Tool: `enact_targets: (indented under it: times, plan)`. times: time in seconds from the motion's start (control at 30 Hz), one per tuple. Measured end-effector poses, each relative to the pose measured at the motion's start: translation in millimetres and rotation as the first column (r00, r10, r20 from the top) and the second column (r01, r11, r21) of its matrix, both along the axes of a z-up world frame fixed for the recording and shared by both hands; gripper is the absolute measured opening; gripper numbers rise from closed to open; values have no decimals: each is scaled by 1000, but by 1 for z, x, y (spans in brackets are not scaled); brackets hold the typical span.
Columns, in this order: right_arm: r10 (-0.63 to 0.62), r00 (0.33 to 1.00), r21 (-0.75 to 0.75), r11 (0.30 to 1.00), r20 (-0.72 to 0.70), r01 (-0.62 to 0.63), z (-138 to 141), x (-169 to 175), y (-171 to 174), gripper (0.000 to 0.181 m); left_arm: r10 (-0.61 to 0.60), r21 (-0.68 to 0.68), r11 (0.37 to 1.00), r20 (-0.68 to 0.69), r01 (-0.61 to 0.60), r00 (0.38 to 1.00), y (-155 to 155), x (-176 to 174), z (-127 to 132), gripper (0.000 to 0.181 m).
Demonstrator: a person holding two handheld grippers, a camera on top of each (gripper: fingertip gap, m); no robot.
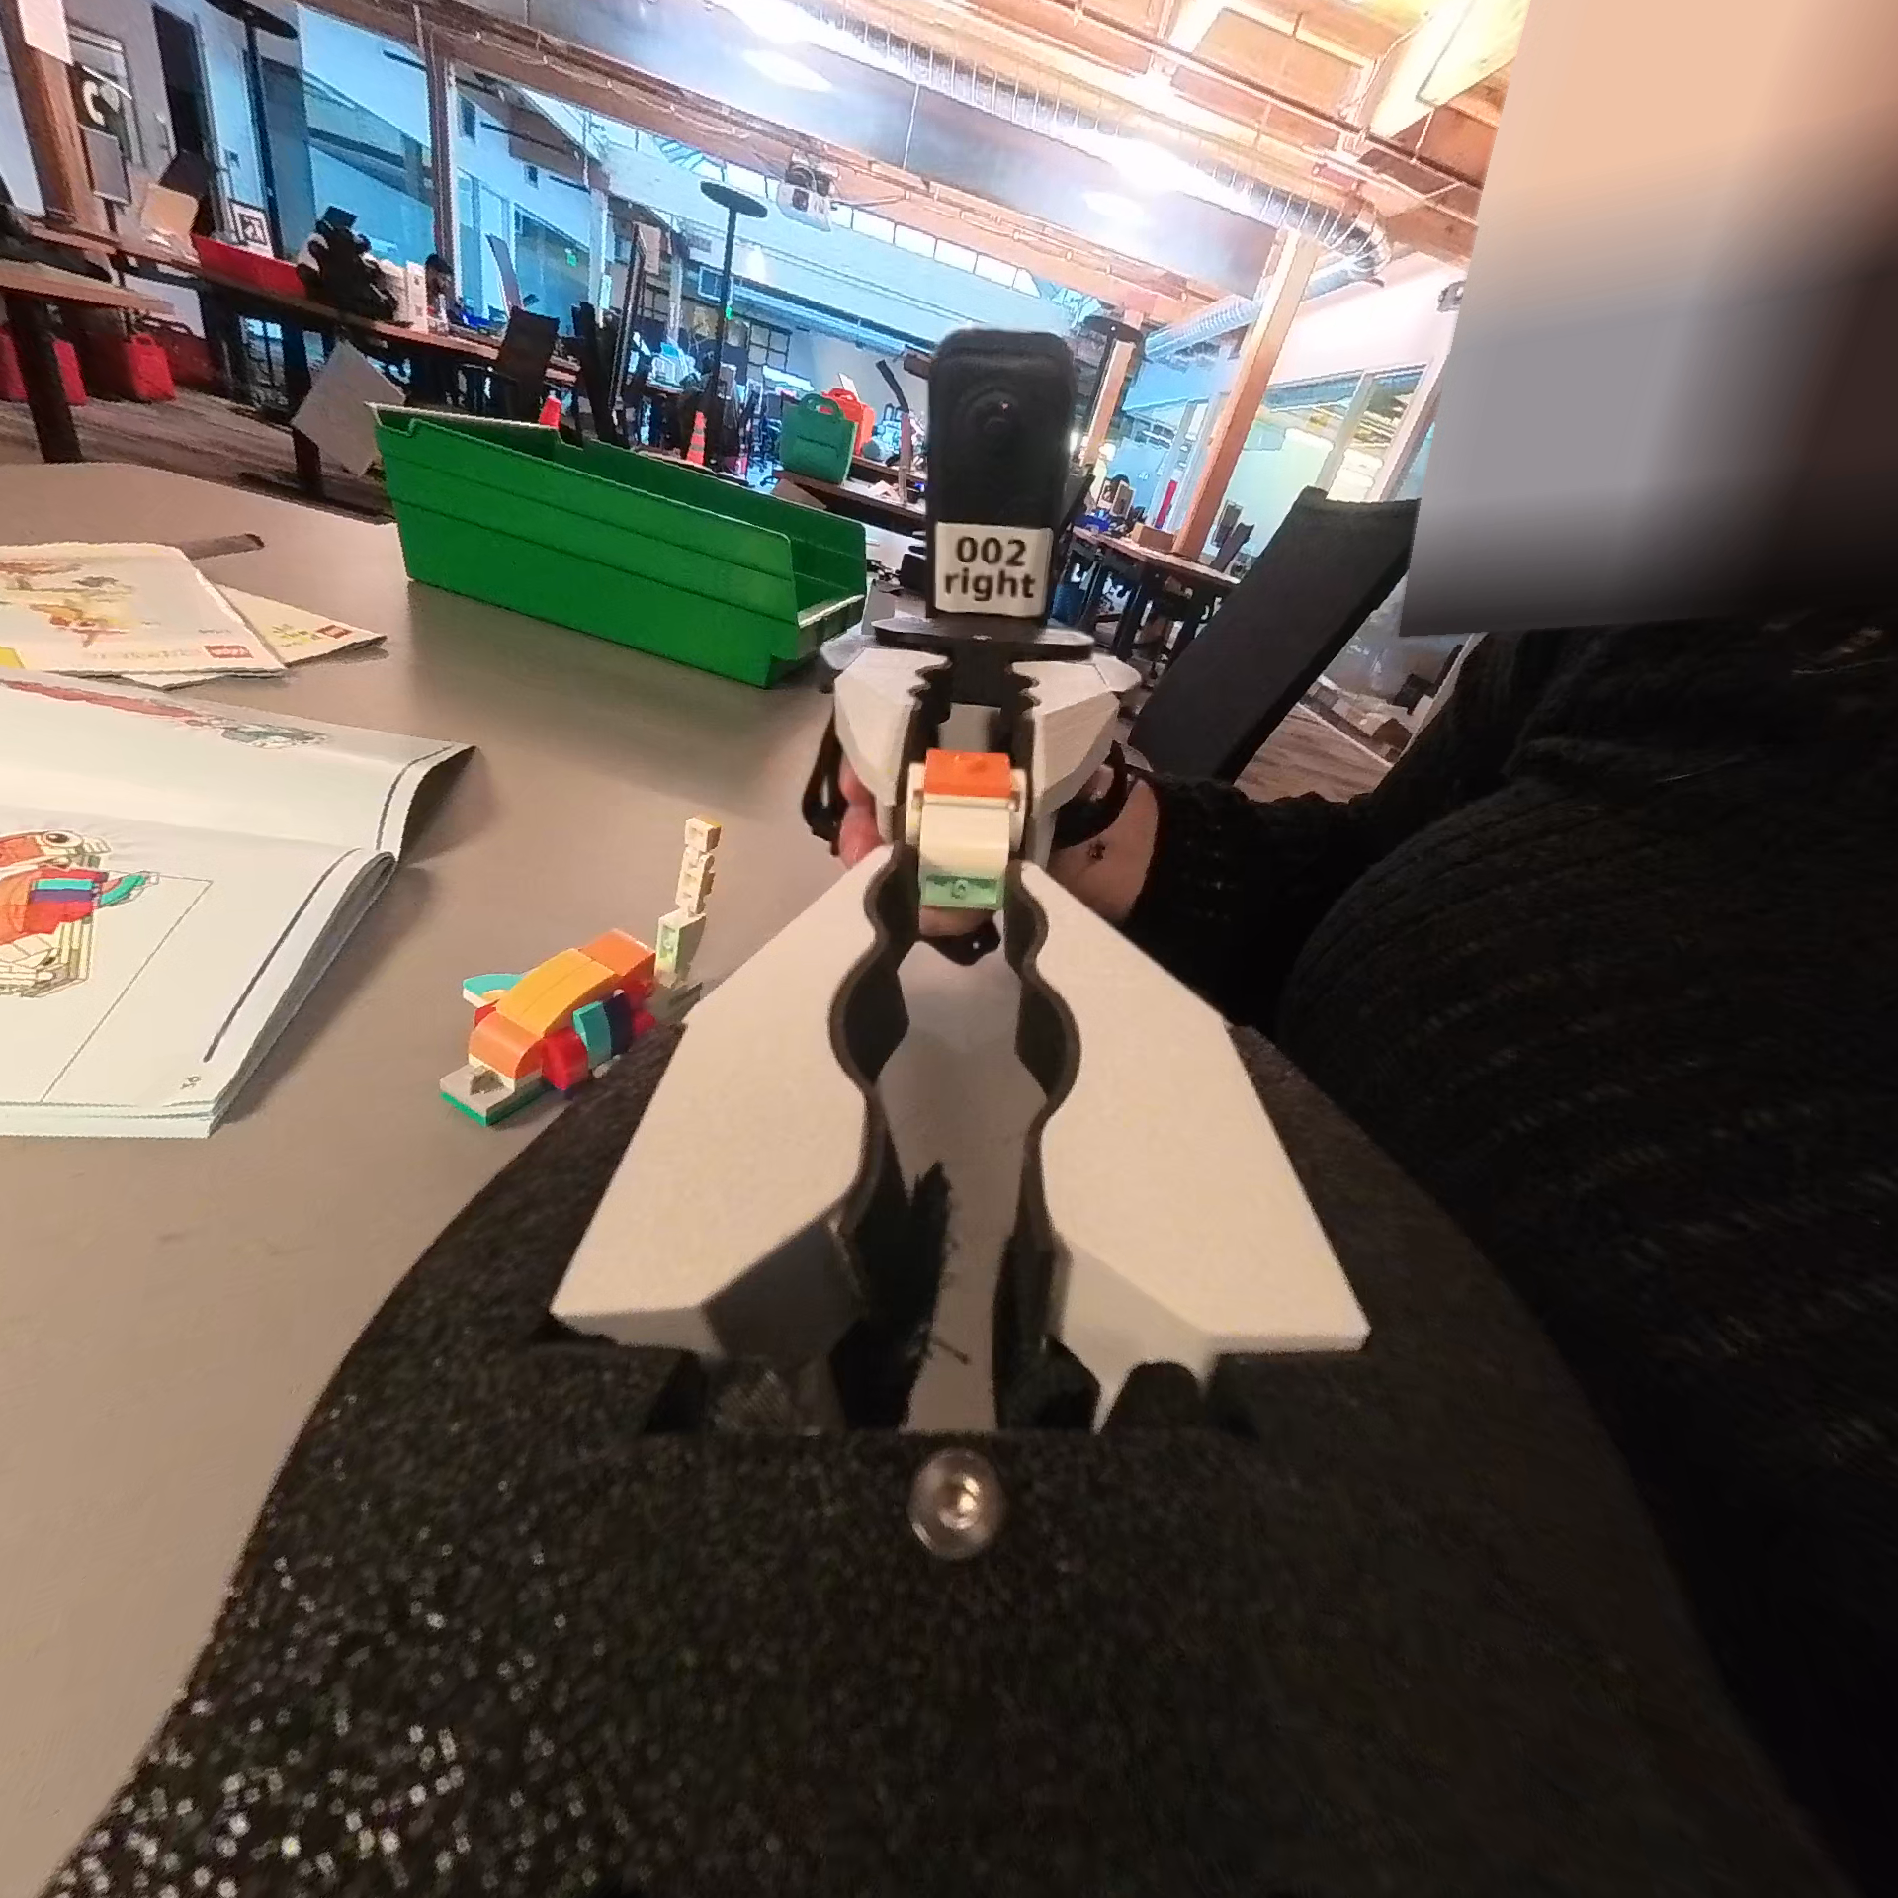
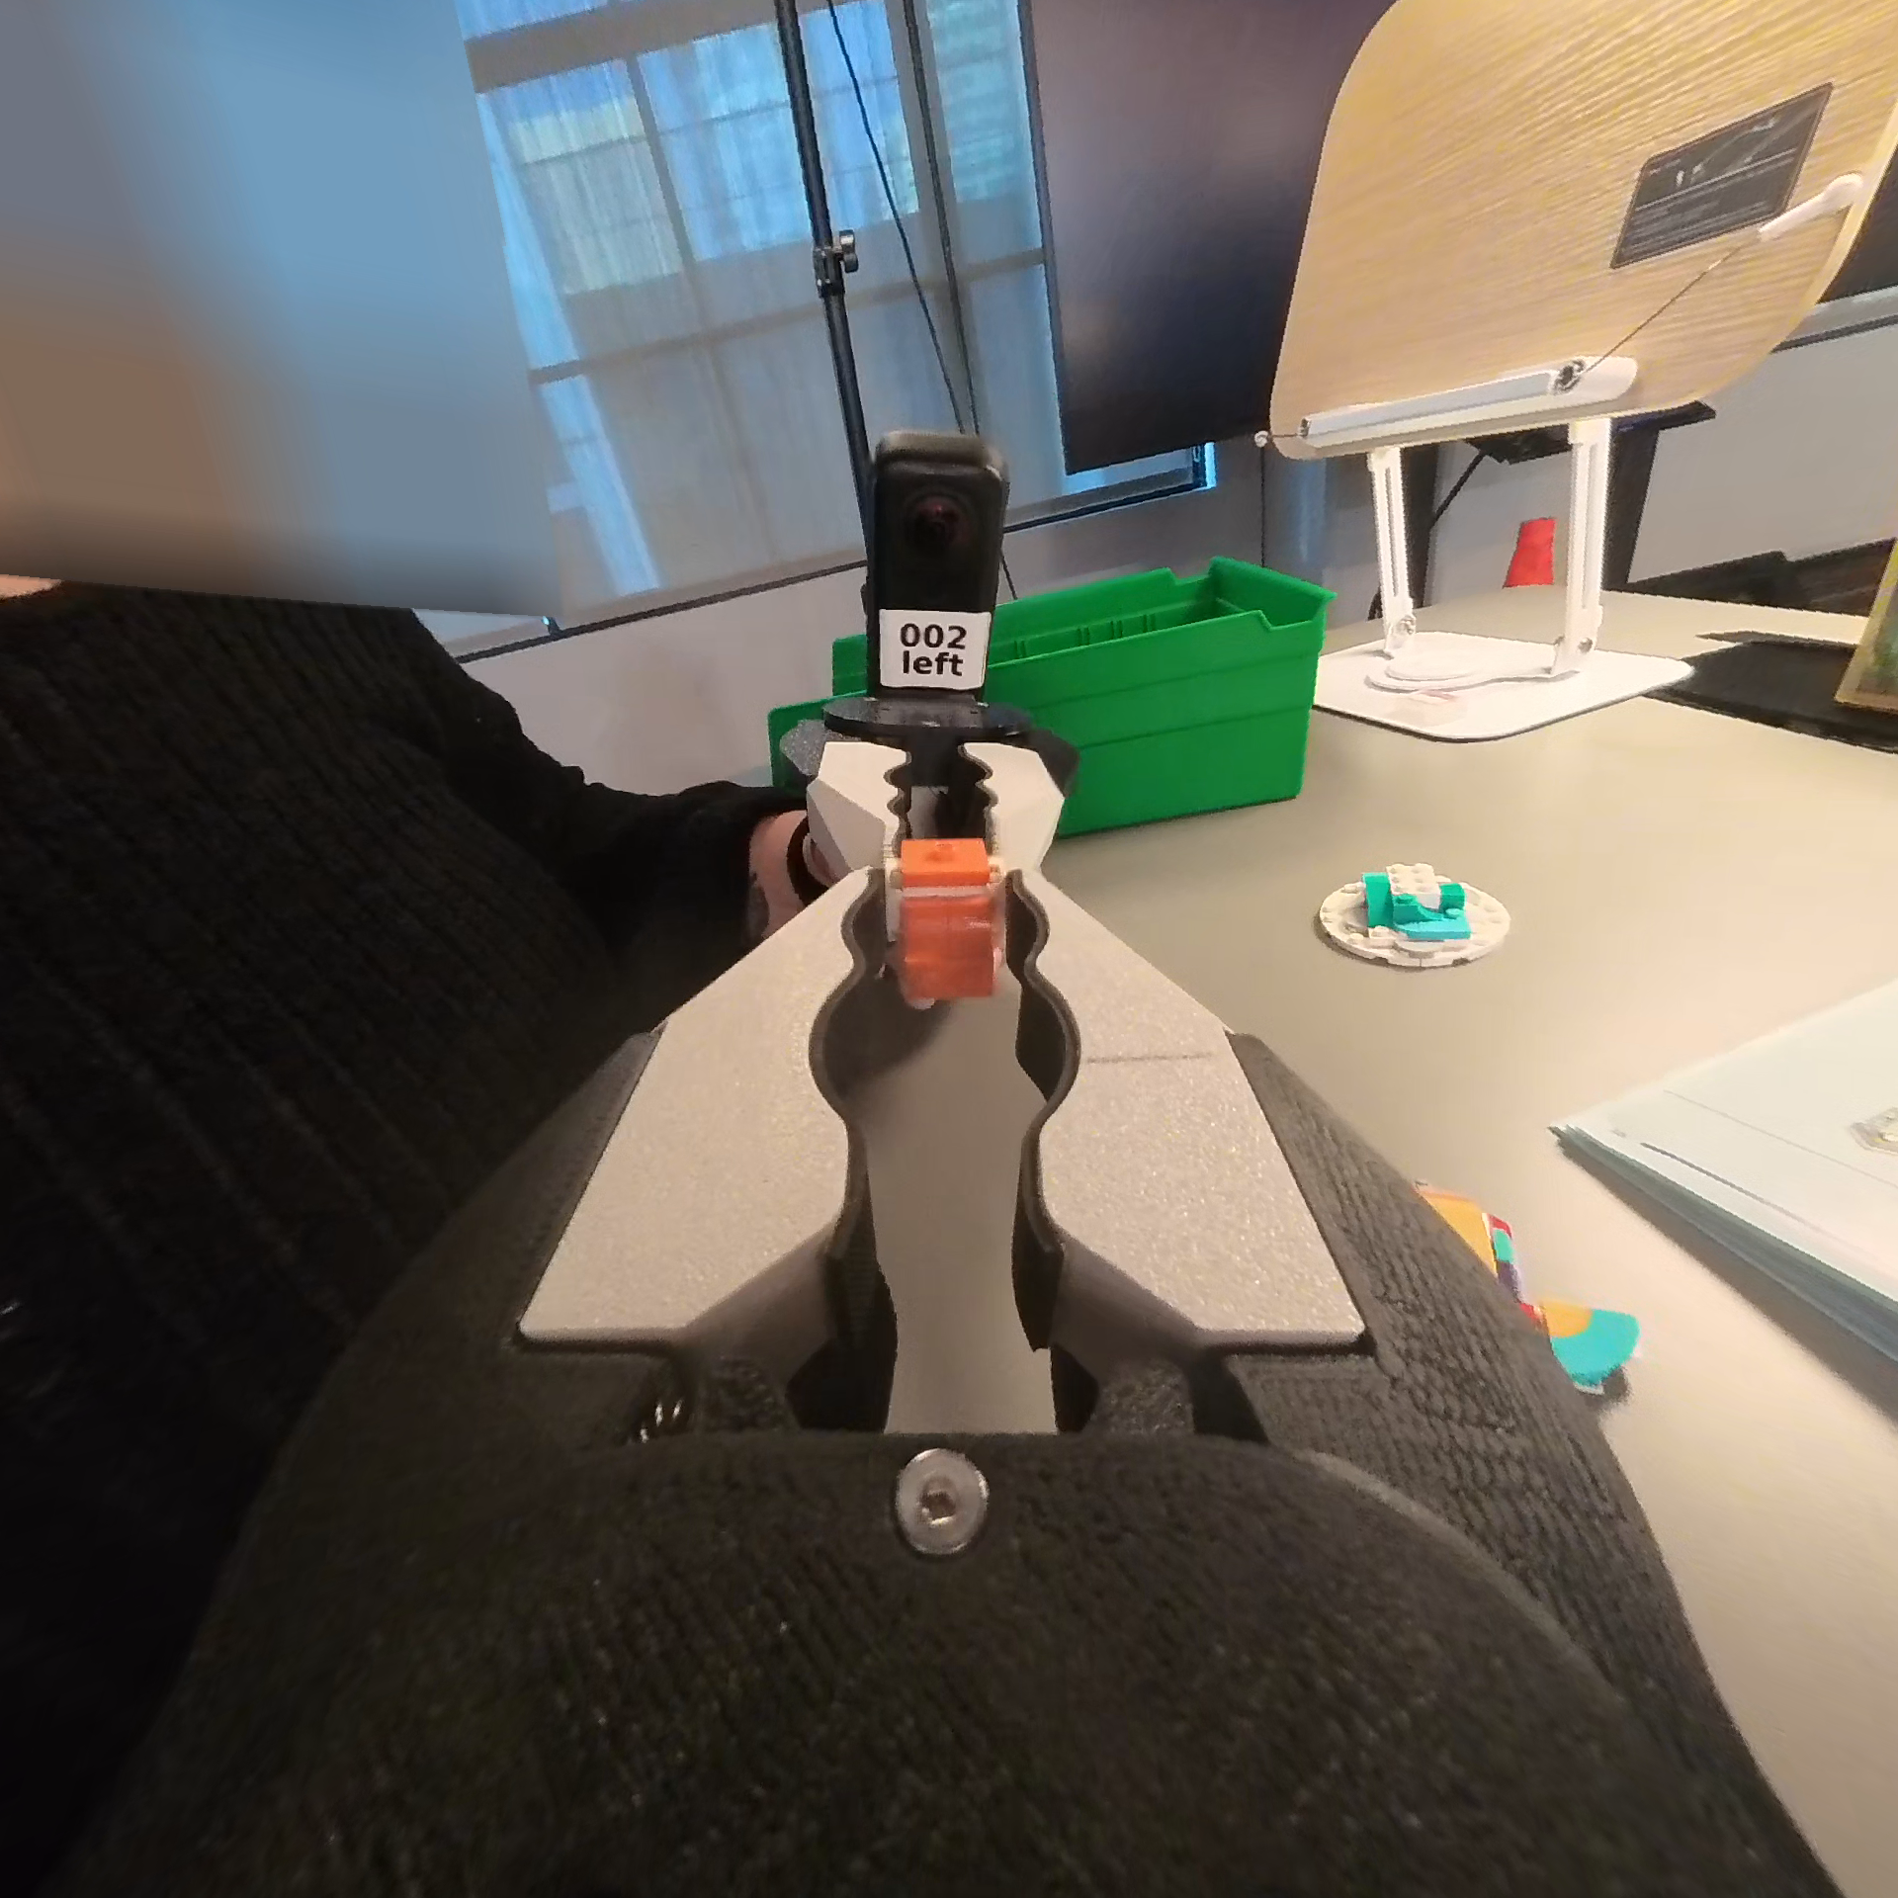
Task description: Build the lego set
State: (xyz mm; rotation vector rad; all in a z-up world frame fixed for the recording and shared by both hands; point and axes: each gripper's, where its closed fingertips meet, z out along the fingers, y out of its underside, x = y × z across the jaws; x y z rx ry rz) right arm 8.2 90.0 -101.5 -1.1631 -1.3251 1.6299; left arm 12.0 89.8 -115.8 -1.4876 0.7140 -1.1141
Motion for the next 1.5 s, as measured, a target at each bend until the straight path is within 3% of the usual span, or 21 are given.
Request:
enact_targets:
  times: [0.27, 0.53, 0.63, 0.8, 0.93, 1.03, 1.1, 1.23, 1.3, 1.5]
  plan:
    - [-6, 999, -37, 999, -34, 5, 0, 1, -2, 21, -5, 15, 1000, -14, 5, 1000, -2, 1, 0, 14]
    - [-3, 1000, -8, 1000, 30, 3, -11, -2, -3, 21, -10, 11, 1000, -140, 12, 990, -2, 6, -20, 14]
    - [62, 998, -1, 998, 23, -62, -8, -8, -19, 22, -44, 32, 998, -208, 51, 977, -10, 24, -29, 14]
    - [21, 1000, -14, 1000, -15, -21, 1, -13, -13, 19, -7, 12, 1000, -152, 9, 988, -4, 20, -23, 14]
    - [-40, 997, -19, 999, -71, 39, 8, -7, 0, 31, 70, 12, 998, -122, -69, 990, 5, 10, -16, 14]
    - [-129, 987, 109, 984, -95, 140, 7, -3, 12, 38, 46, -74, 996, -31, -48, 998, 6, 6, -9, 14]
    - [-162, 980, 248, 950, -115, 187, 6, -1, 12, 51, -14, -186, 982, 88, 31, 996, 3, 5, -1, 14]
    - [-203, 967, 528, 810, -154, 254, 4, -7, 6, 66, -131, -414, 880, 255, 231, 958, -6, 8, -6, 14]
    - [-199, 970, 618, 747, -141, 243, -1, -12, 3, 66, -154, -477, 831, 296, 286, 943, -9, 11, -11, 14]
    - [-172, 984, 722, 675, -49, 154, -20, -14, 1, 59, -196, -545, 750, 356, 374, 914, -15, 13, -16, 14]
